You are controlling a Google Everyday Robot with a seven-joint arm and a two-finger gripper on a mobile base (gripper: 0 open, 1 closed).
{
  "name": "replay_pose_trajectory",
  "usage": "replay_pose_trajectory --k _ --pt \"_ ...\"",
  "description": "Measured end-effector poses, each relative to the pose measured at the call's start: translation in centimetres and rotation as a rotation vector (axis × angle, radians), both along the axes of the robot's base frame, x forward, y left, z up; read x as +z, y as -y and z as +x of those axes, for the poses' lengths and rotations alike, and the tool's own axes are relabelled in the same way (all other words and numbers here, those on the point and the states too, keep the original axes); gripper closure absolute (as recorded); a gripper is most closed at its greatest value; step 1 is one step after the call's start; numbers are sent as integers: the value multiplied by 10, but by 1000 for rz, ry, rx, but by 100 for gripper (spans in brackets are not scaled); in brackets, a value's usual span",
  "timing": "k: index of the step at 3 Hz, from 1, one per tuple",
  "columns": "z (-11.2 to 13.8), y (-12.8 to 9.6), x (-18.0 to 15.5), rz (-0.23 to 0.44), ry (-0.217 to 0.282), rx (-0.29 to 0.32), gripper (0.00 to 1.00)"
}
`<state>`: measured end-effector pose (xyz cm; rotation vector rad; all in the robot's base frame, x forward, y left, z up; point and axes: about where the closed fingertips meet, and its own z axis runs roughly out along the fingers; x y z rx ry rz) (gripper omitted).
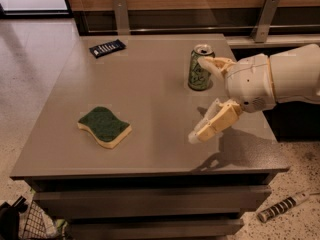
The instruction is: Move sponge near rxbar blueberry
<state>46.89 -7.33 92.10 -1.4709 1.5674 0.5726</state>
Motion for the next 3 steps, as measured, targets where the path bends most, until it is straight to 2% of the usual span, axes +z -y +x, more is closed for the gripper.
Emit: replay_pose_trajectory --k 1,2,3 --pt "-2 -10 -1 44 15 12 0" --pt "-2 -10 -1 44 15 12 0" --pt "10 -34 -23 10 -32 11 0"
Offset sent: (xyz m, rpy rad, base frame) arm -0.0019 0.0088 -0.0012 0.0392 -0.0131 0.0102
